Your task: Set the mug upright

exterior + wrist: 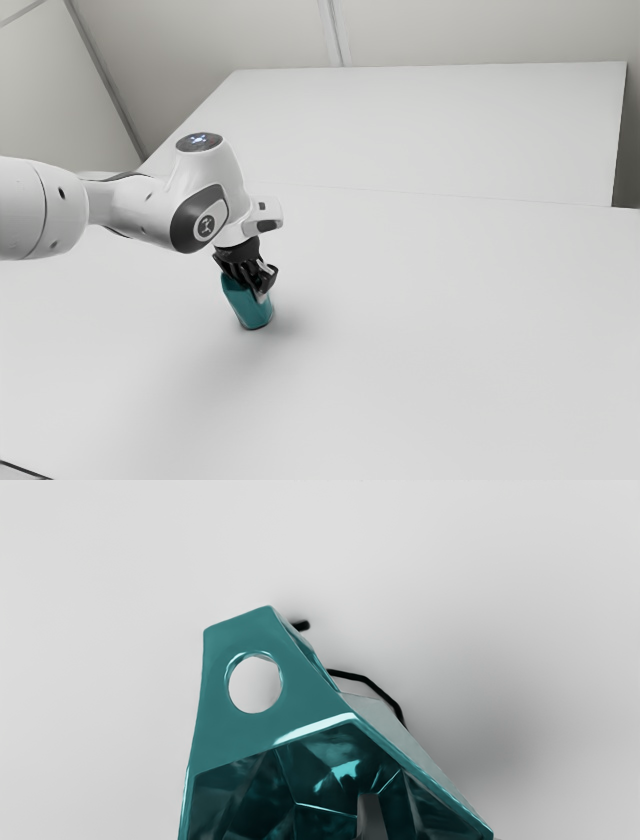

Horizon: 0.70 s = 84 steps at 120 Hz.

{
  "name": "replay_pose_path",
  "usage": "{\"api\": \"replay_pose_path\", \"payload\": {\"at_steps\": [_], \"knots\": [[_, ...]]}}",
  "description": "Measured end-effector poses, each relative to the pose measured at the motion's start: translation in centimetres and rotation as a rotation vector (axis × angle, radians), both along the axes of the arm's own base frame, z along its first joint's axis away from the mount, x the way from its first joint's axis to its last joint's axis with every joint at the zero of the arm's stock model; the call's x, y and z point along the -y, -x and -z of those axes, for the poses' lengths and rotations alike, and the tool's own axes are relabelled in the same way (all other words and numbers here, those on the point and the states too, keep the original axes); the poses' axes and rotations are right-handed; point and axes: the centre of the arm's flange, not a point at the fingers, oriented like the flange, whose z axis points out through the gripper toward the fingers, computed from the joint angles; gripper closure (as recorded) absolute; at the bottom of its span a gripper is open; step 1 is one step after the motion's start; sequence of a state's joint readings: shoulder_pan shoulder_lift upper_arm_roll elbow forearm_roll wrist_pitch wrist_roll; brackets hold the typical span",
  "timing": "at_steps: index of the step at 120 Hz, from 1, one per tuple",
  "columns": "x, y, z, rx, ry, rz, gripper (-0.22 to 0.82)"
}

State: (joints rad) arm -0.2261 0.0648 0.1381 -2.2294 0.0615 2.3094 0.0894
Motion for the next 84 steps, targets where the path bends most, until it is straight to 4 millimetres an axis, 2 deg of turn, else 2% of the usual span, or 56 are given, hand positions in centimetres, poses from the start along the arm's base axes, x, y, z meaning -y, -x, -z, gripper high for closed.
{"api": "replay_pose_path", "payload": {"at_steps": [24,48,64,84], "knots": [[0.0,0.0,-0.3,0.005,0.002,0.003,0.49],[0.0,0.0,-1.1,0.013,0.005,0.004,0.43],[-0.1,-0.1,-2.6,0.029,0.009,0.002,0.41],[-0.3,-1.0,-5.8,0.061,0.013,-0.001,0.39]]}}
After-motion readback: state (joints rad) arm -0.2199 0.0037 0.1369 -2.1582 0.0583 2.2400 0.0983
